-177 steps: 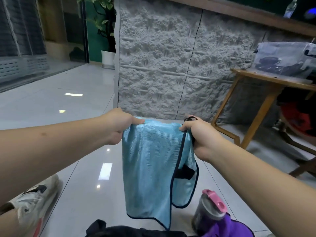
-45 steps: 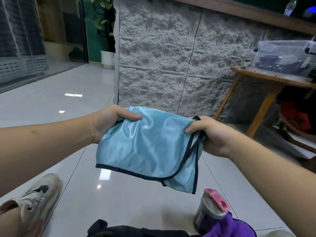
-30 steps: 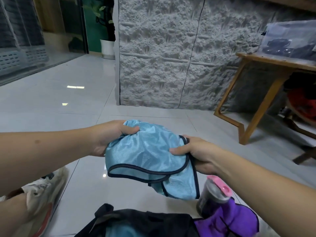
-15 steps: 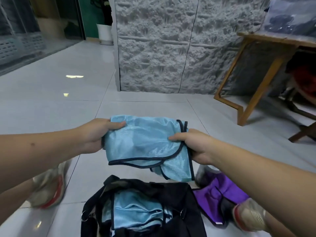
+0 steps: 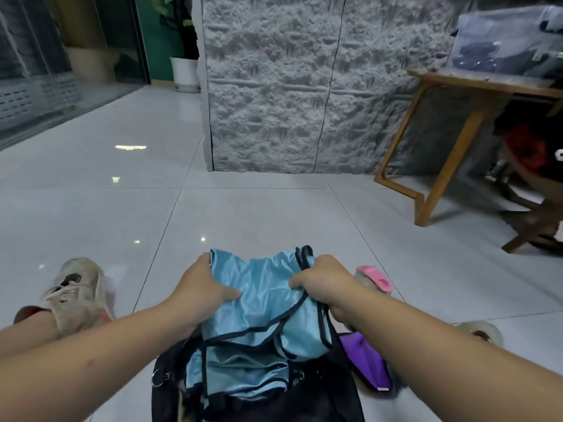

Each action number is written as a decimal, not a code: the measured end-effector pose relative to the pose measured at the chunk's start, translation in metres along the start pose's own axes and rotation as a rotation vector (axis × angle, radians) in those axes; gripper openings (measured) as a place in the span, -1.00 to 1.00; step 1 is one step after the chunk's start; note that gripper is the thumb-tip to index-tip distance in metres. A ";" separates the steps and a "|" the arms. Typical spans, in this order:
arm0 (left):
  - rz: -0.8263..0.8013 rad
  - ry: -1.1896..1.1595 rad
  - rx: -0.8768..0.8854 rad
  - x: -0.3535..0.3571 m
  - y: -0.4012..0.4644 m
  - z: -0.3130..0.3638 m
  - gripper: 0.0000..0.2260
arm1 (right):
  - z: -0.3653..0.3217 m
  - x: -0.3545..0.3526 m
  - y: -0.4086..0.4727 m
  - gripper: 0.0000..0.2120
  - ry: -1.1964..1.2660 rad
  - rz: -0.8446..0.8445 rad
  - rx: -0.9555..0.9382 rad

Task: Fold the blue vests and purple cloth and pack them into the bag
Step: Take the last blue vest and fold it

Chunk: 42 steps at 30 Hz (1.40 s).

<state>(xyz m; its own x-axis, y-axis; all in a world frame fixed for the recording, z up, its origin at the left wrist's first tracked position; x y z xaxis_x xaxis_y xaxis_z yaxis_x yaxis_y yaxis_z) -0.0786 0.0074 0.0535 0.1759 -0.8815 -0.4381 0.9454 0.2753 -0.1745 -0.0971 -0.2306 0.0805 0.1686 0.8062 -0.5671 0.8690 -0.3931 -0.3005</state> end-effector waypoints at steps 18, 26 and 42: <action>-0.189 -0.898 -0.455 0.026 -0.061 0.021 -0.51 | -0.061 0.044 -0.086 -0.62 -0.259 -0.192 -0.637; -0.206 -1.042 -0.556 0.025 -0.072 0.011 -0.64 | 0.005 0.023 -0.046 -0.30 0.534 -0.028 0.134; -0.273 -0.379 -0.484 0.006 -0.069 -0.069 -0.81 | 0.083 0.063 -0.042 -0.77 0.273 -0.349 0.280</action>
<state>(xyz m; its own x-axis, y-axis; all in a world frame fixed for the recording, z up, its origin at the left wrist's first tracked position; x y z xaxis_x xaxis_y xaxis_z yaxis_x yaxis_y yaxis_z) -0.1618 0.0093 0.0017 0.1152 -0.9933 0.0020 0.7554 0.0863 -0.6495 -0.1614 -0.1997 -0.0062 0.0381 0.9815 -0.1874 0.7436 -0.1531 -0.6509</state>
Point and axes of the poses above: each hand's wrist, its own y-axis towards the middle knuckle, its own x-axis out of the palm, z = x × y, the point moved 7 cm from there along y, towards the middle knuckle, and after that the axes turned 14 degrees about z, right-handed, at the moved point
